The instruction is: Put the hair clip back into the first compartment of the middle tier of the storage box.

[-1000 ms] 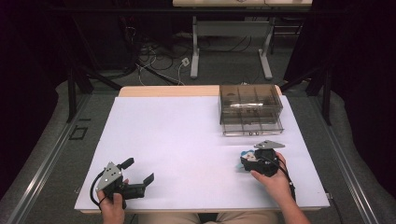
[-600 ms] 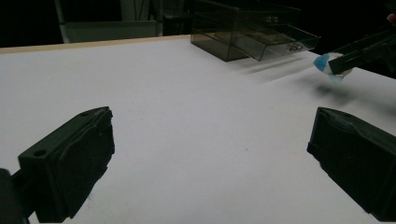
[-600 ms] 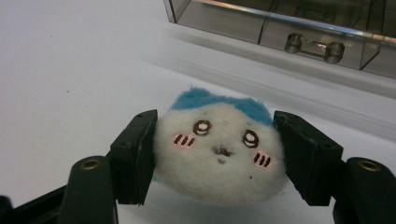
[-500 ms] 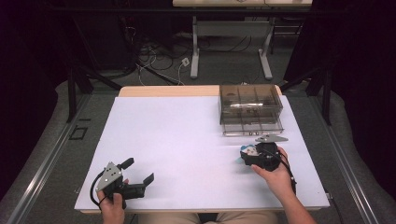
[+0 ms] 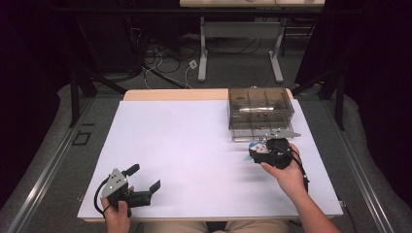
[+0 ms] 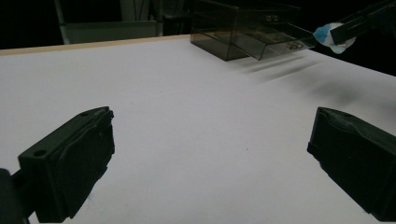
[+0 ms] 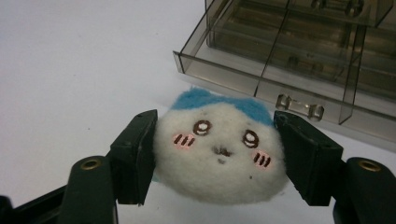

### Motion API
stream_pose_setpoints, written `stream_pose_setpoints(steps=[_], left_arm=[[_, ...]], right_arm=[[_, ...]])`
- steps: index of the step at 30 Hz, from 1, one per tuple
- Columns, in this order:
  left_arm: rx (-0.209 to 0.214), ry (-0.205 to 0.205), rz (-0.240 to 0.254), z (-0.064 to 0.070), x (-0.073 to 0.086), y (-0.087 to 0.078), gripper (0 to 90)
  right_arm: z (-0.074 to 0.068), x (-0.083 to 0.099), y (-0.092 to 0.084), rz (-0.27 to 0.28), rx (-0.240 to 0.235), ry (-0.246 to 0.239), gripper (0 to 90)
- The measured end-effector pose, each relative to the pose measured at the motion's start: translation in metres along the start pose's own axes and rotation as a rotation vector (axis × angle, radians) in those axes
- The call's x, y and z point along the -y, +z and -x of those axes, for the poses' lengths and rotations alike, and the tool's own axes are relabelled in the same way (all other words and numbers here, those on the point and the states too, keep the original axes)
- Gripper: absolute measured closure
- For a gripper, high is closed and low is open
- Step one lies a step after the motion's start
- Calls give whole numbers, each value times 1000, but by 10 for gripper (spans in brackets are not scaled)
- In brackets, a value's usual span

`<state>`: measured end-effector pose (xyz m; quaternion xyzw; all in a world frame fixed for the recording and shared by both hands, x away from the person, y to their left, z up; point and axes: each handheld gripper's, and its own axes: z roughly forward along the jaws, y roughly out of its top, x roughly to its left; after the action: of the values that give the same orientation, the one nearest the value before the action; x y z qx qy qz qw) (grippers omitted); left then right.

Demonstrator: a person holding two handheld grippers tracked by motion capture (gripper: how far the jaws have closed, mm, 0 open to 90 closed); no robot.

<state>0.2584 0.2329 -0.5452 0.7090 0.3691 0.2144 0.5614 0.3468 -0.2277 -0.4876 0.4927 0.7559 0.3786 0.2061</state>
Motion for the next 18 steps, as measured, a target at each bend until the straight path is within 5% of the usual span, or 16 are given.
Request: stream_pose_setpoints(steps=[18], left_arm=[[4, -2, 4, 0, 0, -1, 4]], right_arm=[[-5, -35, 9, -5, 3, -27, 328]])
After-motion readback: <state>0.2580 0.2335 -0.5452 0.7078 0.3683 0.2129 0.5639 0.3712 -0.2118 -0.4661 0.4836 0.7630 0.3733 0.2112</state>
